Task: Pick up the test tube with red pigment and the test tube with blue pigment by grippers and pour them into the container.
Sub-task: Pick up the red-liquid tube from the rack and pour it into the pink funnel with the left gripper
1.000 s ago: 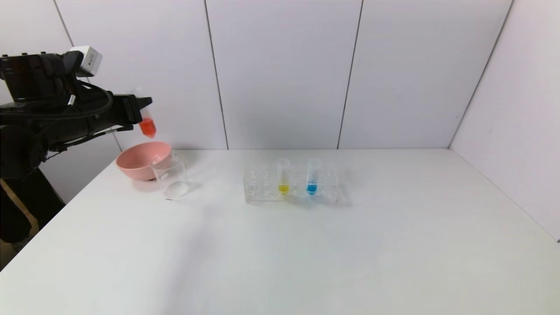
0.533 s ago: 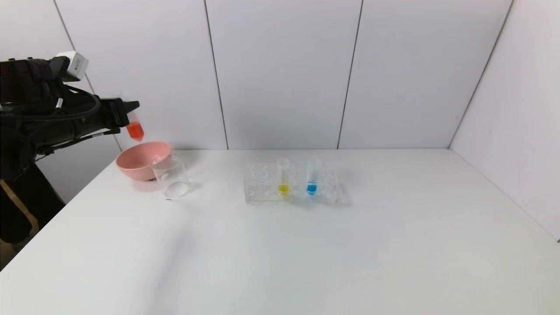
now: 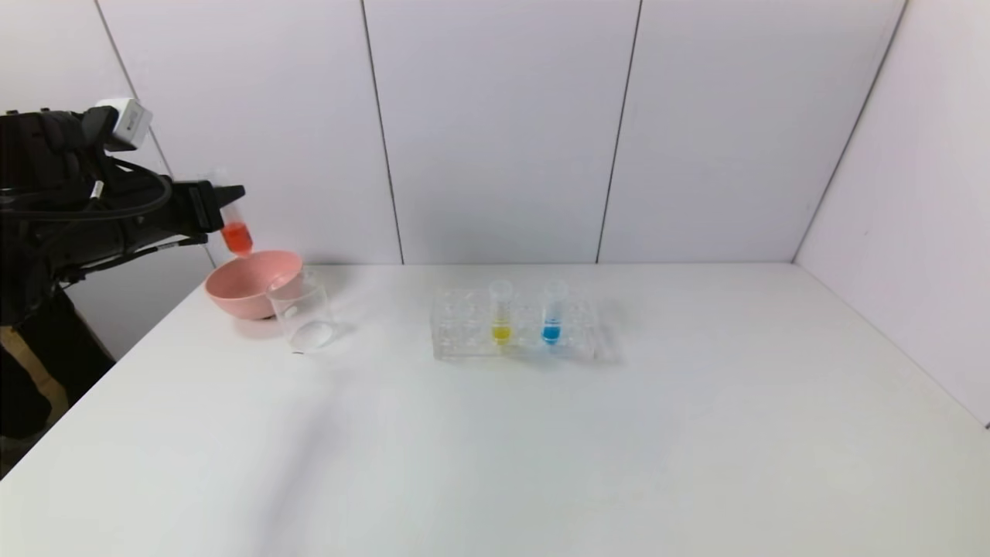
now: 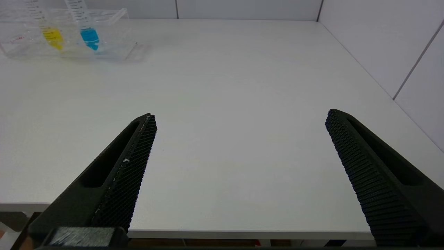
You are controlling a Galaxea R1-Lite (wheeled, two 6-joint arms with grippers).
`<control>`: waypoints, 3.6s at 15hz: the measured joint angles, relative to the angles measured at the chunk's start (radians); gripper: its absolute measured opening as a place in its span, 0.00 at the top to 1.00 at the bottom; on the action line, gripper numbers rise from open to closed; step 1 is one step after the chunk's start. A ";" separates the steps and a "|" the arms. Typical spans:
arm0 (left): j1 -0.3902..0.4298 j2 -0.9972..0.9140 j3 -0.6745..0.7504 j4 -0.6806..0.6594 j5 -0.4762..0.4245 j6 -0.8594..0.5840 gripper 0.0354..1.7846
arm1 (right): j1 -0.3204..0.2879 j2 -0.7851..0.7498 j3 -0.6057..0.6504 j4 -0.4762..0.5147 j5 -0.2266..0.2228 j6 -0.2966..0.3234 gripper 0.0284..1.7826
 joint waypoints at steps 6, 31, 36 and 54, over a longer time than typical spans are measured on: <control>0.017 -0.011 -0.006 0.002 -0.007 0.016 0.77 | 0.000 0.000 0.000 0.000 0.000 0.000 0.00; 0.152 0.075 -0.179 0.132 -0.444 0.294 0.77 | 0.000 0.000 0.000 0.000 0.000 0.000 0.00; 0.156 0.136 -0.278 0.275 -0.494 0.468 0.77 | 0.000 0.000 0.000 0.000 0.000 0.000 0.00; 0.169 0.318 -0.774 1.081 -0.362 1.297 0.77 | 0.000 0.000 0.000 0.000 0.000 0.000 0.00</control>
